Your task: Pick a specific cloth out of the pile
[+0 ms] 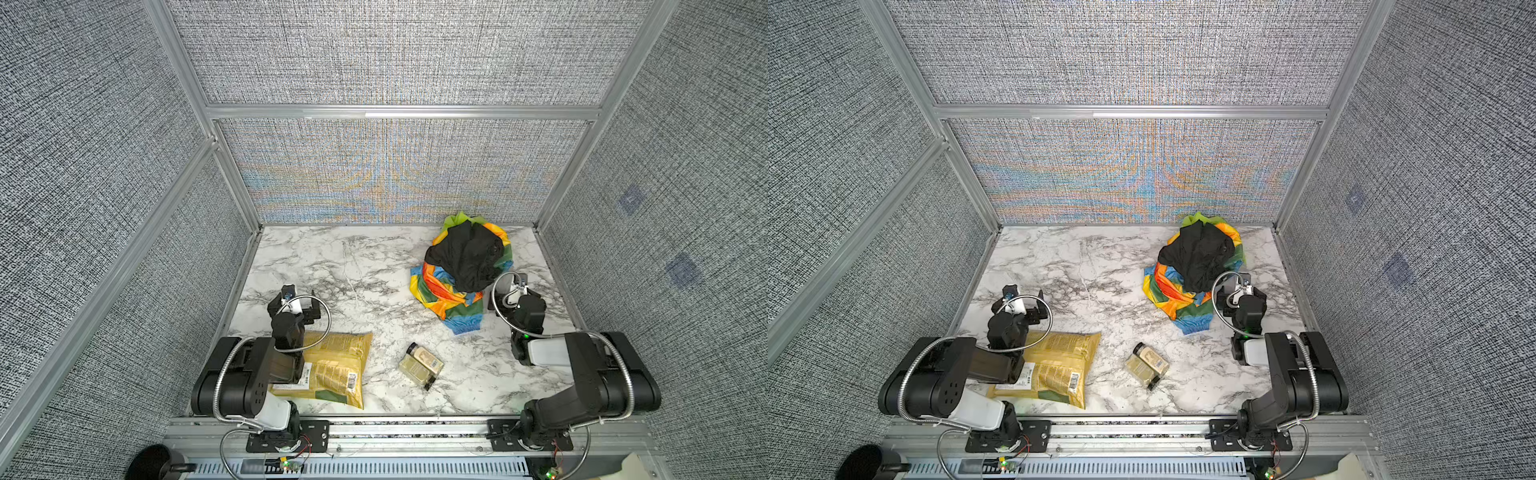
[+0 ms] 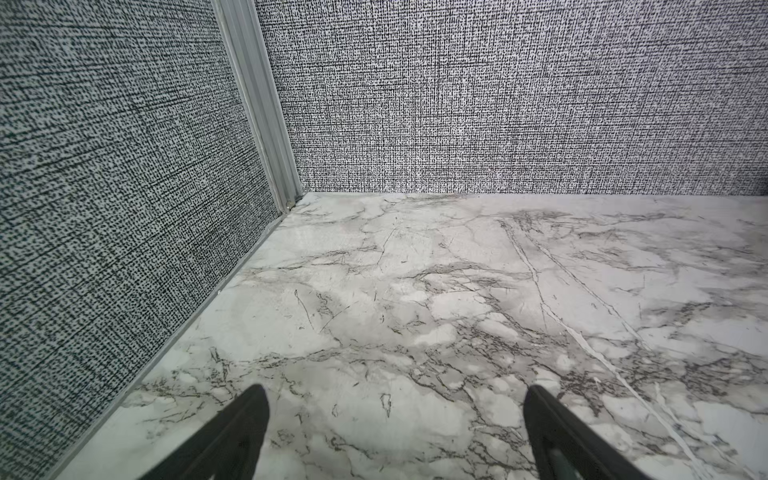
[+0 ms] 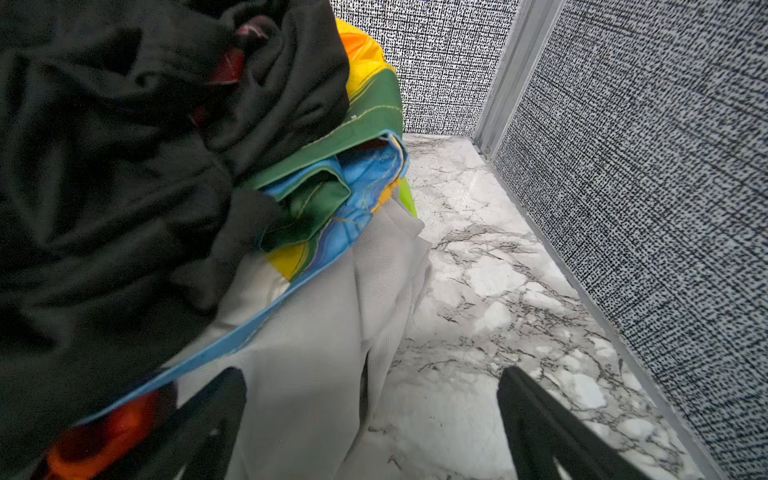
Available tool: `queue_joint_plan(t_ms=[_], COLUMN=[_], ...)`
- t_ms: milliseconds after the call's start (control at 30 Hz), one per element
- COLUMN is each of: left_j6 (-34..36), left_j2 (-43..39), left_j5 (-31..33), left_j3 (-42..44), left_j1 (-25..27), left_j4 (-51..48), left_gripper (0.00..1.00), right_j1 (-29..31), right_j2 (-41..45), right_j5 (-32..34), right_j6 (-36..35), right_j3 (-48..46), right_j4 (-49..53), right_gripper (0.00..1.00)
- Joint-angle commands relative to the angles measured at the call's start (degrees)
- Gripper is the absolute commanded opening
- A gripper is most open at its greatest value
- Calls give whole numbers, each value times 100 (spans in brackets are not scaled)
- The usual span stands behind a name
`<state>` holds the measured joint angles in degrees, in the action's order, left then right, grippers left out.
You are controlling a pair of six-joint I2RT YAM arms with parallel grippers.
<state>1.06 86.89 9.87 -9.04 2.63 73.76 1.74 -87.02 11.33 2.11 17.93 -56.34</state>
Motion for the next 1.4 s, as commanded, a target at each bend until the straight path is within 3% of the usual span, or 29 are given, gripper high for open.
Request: queue_joint_plan(t_ms=[0, 1167, 1367], left_j6=[-35, -36, -77], left_j2=[1, -14, -161], left_j5=[-29, -28, 141], left_j3=[-15, 0, 521], left_j1=[-2, -7, 4], left_j4=[273, 288, 1106], left_gripper=[99, 99, 99], right_j1=[3, 5, -7], right_j2=[17, 30, 167], right_j5=[36, 3, 40], right_j6=[62, 62, 108], right_j3=[18, -53, -317], right_j4=[-96, -211, -571], right_gripper=[99, 99, 99])
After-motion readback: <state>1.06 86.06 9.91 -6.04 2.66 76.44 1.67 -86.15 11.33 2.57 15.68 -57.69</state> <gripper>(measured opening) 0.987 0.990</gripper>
